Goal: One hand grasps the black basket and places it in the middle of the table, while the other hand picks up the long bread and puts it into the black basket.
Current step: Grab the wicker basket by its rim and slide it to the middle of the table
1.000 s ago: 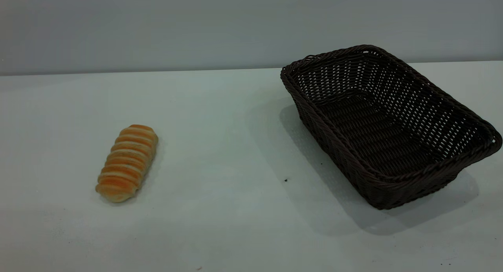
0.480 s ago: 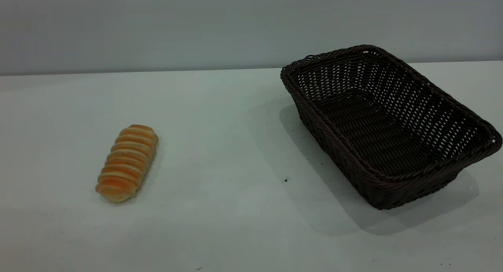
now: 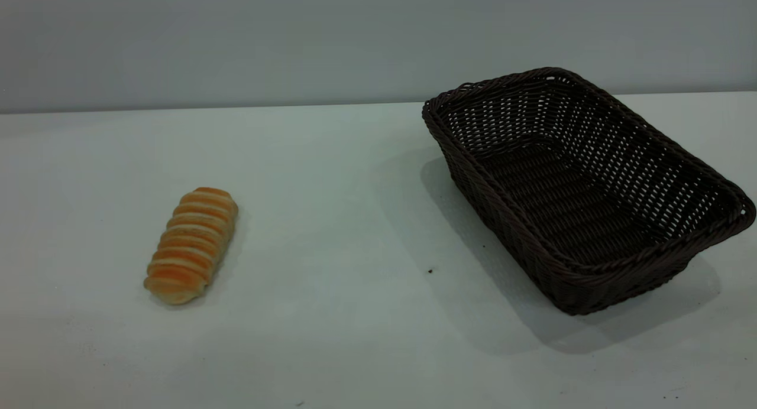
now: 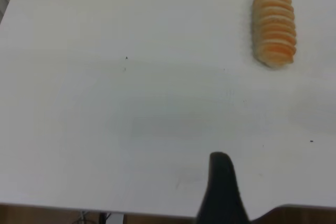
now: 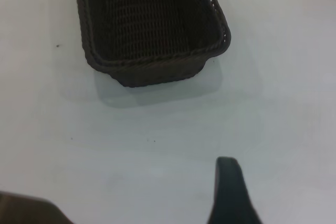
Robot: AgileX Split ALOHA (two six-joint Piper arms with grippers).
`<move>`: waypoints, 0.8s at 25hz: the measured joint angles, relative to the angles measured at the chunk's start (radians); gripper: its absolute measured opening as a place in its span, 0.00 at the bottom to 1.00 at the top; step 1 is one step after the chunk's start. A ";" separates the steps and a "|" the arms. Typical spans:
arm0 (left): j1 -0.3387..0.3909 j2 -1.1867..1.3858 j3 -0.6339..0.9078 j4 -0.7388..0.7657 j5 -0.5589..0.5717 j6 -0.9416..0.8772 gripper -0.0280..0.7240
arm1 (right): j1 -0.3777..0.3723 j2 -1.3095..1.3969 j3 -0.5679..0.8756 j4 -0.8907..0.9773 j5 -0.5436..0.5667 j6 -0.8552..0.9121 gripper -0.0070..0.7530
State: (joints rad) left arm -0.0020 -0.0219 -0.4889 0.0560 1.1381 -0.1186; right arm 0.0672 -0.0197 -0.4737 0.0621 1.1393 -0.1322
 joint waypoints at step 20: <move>0.000 0.693 -0.279 -0.104 -0.311 0.151 0.81 | 0.000 0.862 -0.177 0.263 -0.304 0.132 0.68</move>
State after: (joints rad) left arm -0.0020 0.6715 -0.7679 -0.0479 0.8268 0.0324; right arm 0.0672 0.8423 -0.6511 0.3251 0.8351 0.0000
